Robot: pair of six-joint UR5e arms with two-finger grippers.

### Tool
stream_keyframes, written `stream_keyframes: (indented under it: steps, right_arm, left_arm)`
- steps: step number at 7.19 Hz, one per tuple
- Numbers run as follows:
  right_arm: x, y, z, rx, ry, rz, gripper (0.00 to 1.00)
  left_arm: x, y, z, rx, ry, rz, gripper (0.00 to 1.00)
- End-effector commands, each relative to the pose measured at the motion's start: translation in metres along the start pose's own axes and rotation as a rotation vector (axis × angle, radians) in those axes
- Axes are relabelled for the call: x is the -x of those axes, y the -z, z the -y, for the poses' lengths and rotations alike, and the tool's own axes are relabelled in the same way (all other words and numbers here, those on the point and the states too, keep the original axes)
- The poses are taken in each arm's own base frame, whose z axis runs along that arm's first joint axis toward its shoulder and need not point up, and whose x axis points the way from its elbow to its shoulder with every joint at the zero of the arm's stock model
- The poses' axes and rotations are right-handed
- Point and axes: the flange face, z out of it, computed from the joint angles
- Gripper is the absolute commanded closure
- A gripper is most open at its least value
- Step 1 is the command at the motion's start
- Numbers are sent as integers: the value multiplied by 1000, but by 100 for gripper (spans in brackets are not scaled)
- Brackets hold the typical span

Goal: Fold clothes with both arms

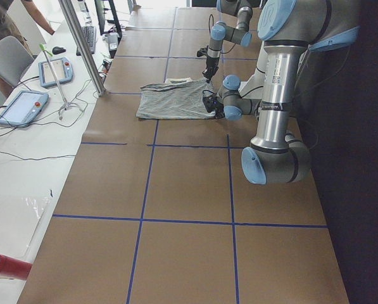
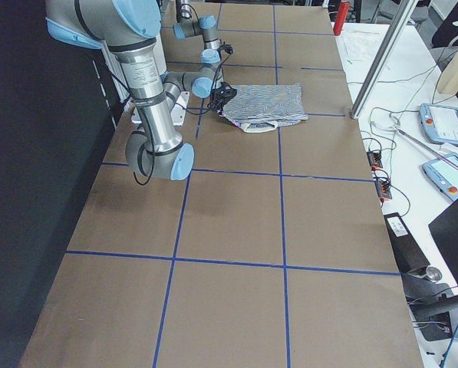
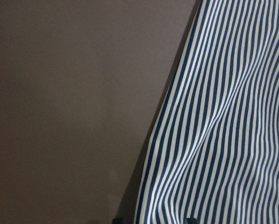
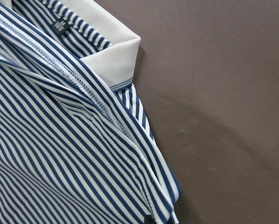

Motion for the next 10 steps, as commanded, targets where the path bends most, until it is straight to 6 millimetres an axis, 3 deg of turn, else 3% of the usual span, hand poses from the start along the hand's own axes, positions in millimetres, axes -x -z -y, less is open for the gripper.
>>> stream_keyframes:
  steps: [1, 4, 5, 6, 7, 8, 9, 10]
  right_arm:
    - [-2, 1, 1, 1, 0, 1, 100]
    - [-4, 1, 2, 2, -2, -3, 100]
    - [-14, 8, 2, 10, -5, 2, 100]
    - [-39, 15, -6, 29, -19, -4, 100]
    - [-62, 27, -18, 55, -46, -10, 100]
    - [-75, 46, -29, 43, -61, -25, 100]
    - [-74, 76, -30, 27, -61, -49, 100]
    - [-54, 96, -7, -1, -88, -34, 100]
  left_arm:
    - [3, -5, -1, -6, -3, 27, 100]
    - [-5, 2, -3, 3, -4, 8, 100]
    - [-9, 9, -5, 15, -6, -6, 100]
    - [-18, 24, -11, 51, -8, -28, 100]
    - [-25, 39, -17, 109, -7, -44, 100]
    - [-37, 68, -21, 159, -10, -88, 100]
    - [-47, 91, -18, 170, -6, -129, 100]
    - [-55, 101, 9, 130, 14, -150, 100]
